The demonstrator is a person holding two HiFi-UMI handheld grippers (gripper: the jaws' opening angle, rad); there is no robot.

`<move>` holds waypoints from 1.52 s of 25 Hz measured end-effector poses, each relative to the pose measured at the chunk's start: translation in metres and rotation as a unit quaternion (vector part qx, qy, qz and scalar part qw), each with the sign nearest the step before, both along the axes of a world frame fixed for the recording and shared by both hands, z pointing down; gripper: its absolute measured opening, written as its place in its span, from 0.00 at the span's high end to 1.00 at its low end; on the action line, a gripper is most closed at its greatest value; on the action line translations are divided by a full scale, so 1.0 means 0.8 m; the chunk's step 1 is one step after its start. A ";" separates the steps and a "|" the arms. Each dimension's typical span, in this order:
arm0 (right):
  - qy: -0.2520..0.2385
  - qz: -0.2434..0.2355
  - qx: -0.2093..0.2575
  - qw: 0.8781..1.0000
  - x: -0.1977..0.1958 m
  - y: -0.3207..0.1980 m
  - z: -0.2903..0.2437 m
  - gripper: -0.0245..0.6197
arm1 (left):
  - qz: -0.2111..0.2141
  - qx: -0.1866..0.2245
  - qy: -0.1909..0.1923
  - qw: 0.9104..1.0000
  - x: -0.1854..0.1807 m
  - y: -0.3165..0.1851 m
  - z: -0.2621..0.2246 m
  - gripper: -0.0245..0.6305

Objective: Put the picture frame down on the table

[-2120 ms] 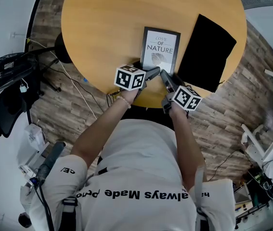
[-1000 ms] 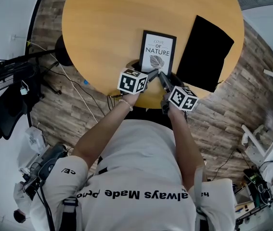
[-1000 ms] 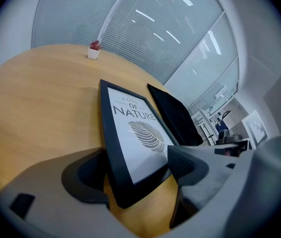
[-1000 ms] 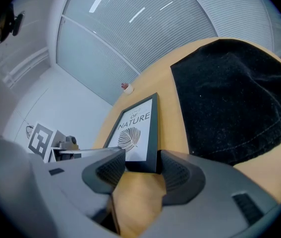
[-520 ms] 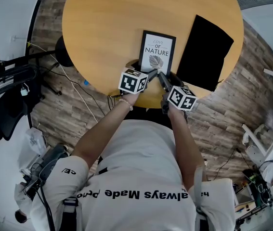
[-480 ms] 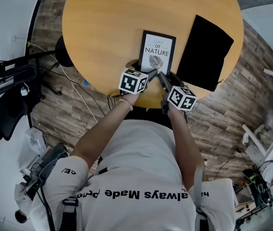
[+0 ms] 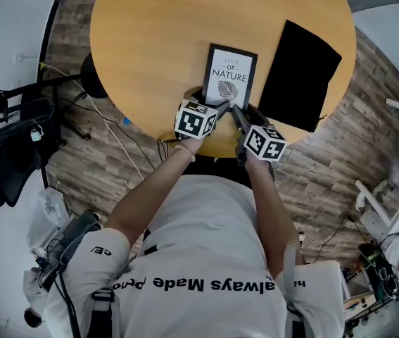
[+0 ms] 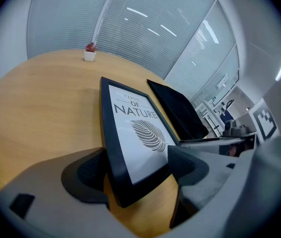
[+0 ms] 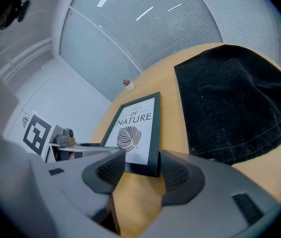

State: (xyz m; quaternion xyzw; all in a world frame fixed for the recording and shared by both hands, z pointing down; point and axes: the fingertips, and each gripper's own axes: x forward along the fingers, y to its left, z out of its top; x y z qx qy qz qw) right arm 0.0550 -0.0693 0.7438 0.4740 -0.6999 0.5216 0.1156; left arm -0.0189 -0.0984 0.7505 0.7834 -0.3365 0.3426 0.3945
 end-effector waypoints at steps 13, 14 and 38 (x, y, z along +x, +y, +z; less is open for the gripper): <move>0.018 -0.012 0.005 1.000 0.002 0.002 0.001 0.61 | 0.018 0.012 -0.024 0.999 0.002 0.003 0.003 0.43; 0.019 -0.013 0.006 1.000 0.002 0.002 0.001 0.61 | 0.019 0.014 -0.026 0.999 0.002 0.003 0.003 0.43; 0.040 -0.034 0.024 0.998 -0.003 -0.004 -0.005 0.61 | 0.033 0.039 -0.076 0.996 -0.017 -0.001 0.007 0.40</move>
